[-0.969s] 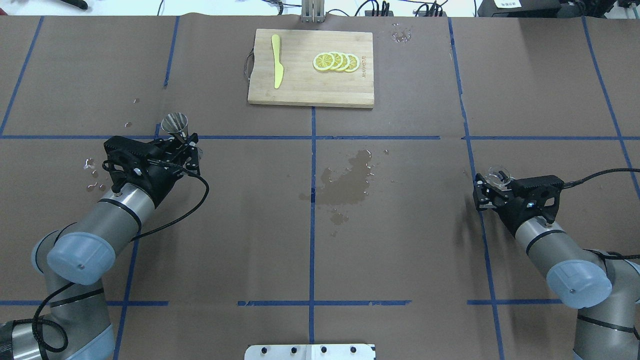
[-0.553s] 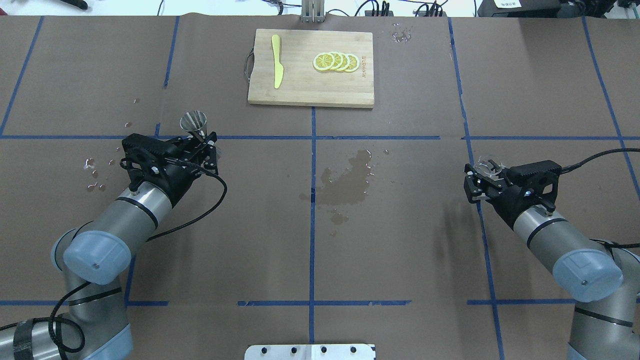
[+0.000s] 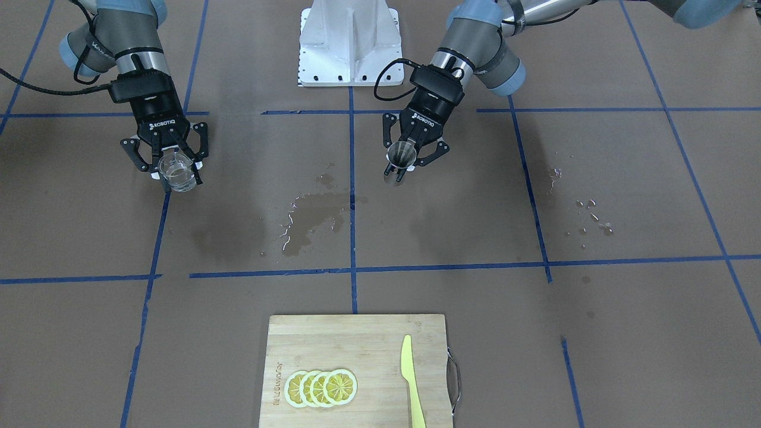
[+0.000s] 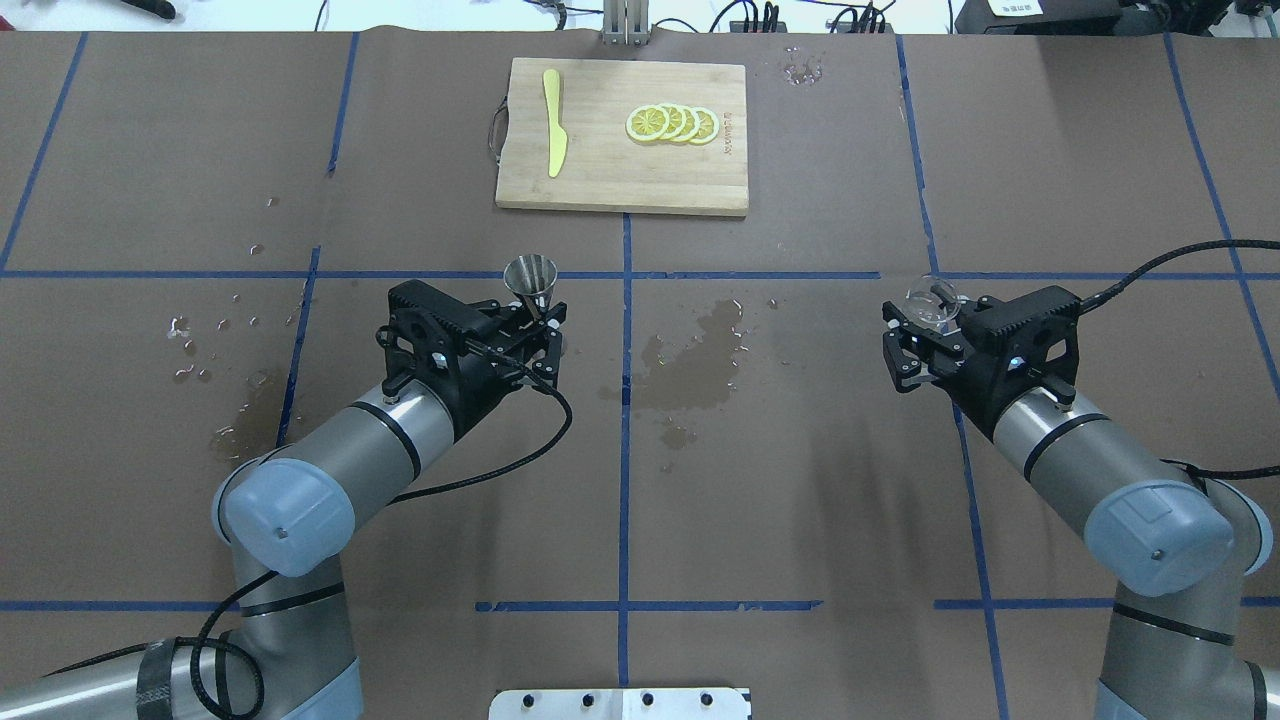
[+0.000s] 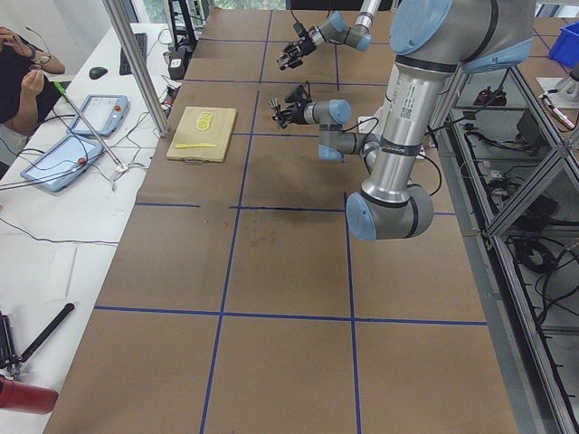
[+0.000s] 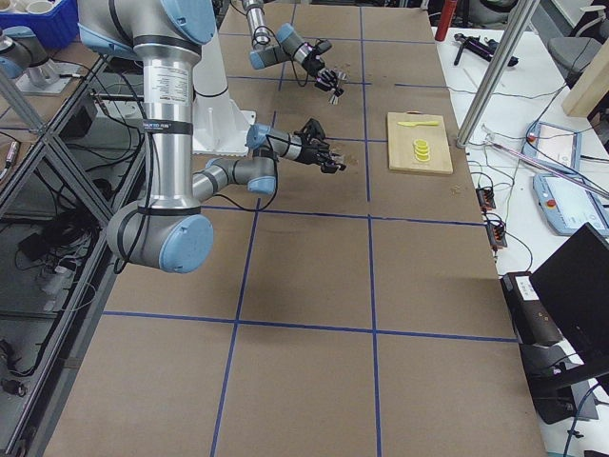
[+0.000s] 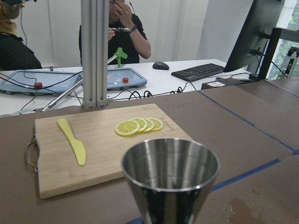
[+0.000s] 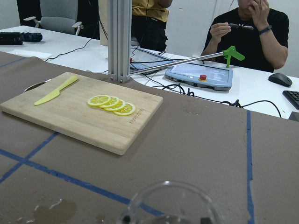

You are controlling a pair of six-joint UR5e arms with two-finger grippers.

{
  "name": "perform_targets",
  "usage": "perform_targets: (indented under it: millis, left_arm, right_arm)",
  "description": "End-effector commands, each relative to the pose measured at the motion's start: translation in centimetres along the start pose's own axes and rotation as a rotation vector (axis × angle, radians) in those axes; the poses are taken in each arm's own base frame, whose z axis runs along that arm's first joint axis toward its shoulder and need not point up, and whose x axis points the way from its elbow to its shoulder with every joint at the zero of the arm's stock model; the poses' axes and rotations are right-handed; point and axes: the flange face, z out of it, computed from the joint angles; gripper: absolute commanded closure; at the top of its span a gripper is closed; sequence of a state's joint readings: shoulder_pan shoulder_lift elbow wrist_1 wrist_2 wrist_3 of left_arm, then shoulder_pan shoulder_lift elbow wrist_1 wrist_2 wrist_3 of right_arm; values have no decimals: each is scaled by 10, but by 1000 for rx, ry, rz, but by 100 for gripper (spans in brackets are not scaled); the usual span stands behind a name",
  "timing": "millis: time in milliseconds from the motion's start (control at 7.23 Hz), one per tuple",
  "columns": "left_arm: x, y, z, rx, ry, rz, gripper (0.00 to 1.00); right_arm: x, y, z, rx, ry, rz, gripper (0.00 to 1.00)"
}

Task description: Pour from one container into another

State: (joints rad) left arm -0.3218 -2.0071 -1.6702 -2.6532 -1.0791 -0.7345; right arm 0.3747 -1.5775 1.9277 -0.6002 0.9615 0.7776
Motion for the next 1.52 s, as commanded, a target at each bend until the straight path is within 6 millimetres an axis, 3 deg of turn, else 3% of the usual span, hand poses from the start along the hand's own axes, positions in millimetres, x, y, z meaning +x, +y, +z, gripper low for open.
perform_targets:
  millis: [0,138,415,553,830,969,1107,1384]
  left_arm:
    - [28,4,8,-66,107,64,100]
    - [30,3,9,-65,130,103,100]
    - [35,-1,19,-108,271,94,100]
    - [33,3,19,-106,308,89,100]
    - [50,8,45,-98,317,96,100]
    - [53,10,46,-99,321,95,100]
    - [60,6,47,-85,334,147,100]
    - [75,0,53,-51,360,213,100]
  right_arm:
    - [-31,-27,0,8,-68,-87,100]
    - [-40,-41,4,6,-63,-192,100]
    - [-66,-72,-8,-39,-74,-227,100]
    - [-69,-79,-14,-68,-75,-242,100]
    - [-71,-83,-19,-76,-76,-258,100]
    - [-85,-89,-14,-95,-75,-314,100]
    - [-105,-113,-8,-108,-55,-353,100]
    - [-107,-115,-9,-135,-28,-419,100]
